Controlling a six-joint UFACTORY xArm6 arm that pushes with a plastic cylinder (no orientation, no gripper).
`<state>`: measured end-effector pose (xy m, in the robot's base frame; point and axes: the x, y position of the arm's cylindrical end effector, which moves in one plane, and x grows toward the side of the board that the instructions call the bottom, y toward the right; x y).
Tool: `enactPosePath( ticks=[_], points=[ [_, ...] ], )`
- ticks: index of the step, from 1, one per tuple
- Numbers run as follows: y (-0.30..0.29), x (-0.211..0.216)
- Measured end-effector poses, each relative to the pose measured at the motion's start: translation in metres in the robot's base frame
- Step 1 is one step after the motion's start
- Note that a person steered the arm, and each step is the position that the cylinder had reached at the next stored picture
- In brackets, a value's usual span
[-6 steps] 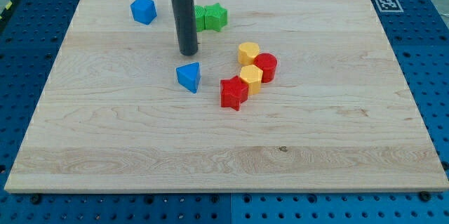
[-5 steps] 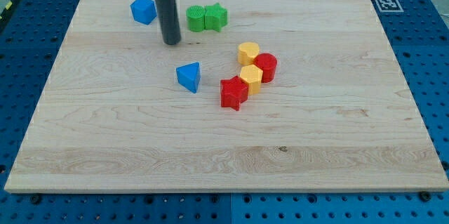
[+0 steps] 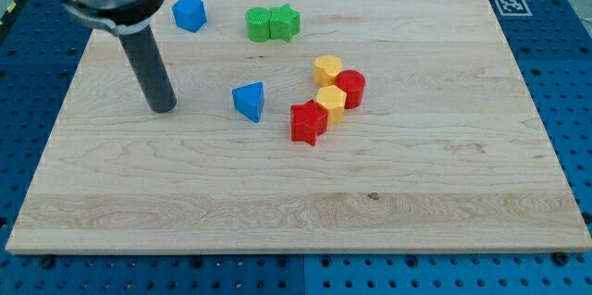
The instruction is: Nudge the blue triangle right a bit
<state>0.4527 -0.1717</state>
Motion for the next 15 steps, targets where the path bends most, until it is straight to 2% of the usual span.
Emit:
enactPosePath(
  ticks=[3,9,10,11,13,15],
  points=[
    [0.044,0.026],
    [0.126,0.028],
    [0.114,0.028],
    [0.075,0.019],
    [0.059,-0.048],
    [0.076,-0.024]
  ],
)
